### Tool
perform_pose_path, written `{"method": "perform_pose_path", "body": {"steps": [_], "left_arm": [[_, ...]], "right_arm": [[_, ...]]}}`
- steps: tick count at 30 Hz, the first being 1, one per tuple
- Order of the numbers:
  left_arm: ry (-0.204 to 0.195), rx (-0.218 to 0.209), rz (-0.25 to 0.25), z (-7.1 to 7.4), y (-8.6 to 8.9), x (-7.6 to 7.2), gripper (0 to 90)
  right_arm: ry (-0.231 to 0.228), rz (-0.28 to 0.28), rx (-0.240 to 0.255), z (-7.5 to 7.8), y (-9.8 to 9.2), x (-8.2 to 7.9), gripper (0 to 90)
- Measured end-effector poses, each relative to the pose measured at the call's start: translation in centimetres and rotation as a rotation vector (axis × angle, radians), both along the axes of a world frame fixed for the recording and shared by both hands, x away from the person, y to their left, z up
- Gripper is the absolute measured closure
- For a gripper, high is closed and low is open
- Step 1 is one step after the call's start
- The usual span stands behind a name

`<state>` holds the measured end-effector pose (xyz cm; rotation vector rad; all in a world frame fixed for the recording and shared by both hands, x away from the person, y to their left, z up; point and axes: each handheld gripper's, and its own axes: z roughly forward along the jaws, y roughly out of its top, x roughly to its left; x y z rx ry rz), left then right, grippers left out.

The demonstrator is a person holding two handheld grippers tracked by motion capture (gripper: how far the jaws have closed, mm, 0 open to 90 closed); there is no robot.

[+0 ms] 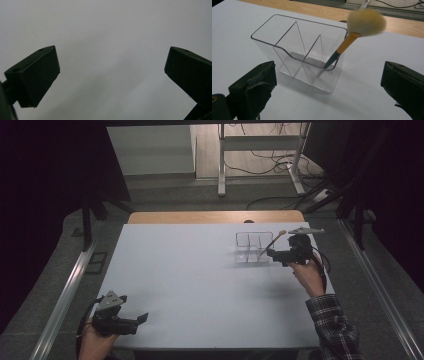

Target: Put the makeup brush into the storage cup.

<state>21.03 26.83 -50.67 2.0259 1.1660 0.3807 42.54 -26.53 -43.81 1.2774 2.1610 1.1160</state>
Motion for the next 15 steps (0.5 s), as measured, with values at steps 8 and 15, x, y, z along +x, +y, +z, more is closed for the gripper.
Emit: {"method": "perform_pose_path", "body": {"steps": [8, 15], "left_arm": [[-0.002, 0.003, -0.002, 0.04, -0.09, -0.01, 0.5], [-0.006, 0.004, -0.004, 0.04, -0.10, -0.01, 0.6]], "right_arm": [[0.004, 0.009, -0.016, -0.17, -0.15, -0.32, 0.1], [0.009, 0.015, -0.042, -0.49, -0.10, -0.66, 0.0]]}}
